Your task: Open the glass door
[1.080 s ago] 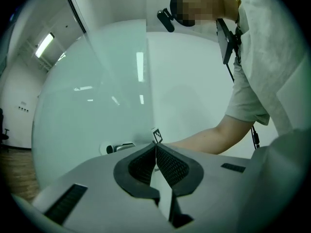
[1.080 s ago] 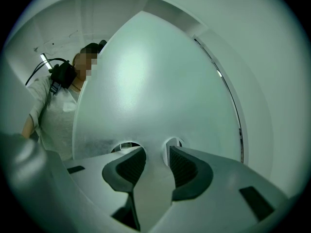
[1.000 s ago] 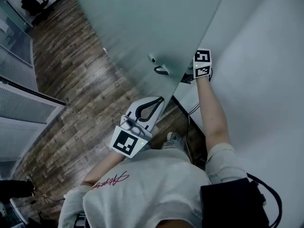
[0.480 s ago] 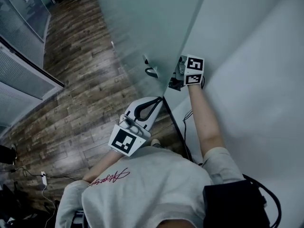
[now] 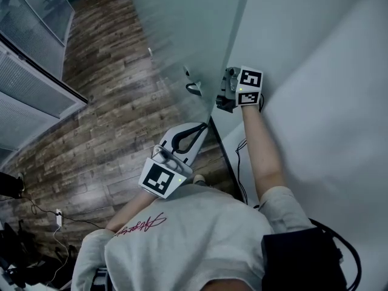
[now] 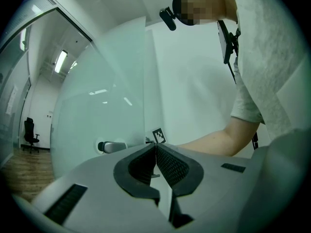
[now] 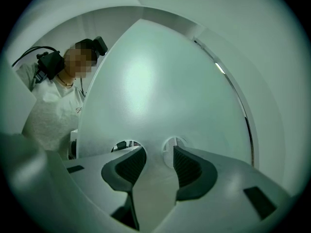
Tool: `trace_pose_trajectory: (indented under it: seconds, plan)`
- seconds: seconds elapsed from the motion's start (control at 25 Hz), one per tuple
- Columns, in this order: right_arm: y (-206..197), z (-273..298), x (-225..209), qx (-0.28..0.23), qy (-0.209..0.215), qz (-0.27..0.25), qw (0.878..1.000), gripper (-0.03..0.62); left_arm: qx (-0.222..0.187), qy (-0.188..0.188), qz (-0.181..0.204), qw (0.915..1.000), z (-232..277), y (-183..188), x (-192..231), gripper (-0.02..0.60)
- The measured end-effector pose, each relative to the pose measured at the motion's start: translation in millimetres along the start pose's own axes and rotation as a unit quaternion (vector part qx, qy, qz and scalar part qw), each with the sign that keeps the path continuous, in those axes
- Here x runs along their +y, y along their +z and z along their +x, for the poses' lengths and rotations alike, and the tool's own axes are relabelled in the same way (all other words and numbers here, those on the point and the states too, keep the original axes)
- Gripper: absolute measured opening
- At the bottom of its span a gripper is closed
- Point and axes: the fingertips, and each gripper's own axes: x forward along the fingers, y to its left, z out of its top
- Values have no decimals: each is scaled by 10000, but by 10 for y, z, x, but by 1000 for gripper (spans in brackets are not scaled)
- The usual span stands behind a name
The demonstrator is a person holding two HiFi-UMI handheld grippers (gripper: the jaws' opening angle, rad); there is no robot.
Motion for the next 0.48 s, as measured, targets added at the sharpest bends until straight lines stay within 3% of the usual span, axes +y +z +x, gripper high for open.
trace_pose_trajectory:
  seconds: [0.28, 0.32, 0.48]
  plan:
    - [30, -231, -55, 231, -426, -60, 9988, 209, 52, 64, 14, 10000, 4, -20, 26, 17]
    - [36, -226, -51, 309, -529, -88, 9981, 184, 68, 73, 14, 9999, 3, -33, 42, 17]
    - [15, -383, -115, 552, -1283, -546, 9887, 176, 56, 145, -27, 9999, 35, -116, 131, 17]
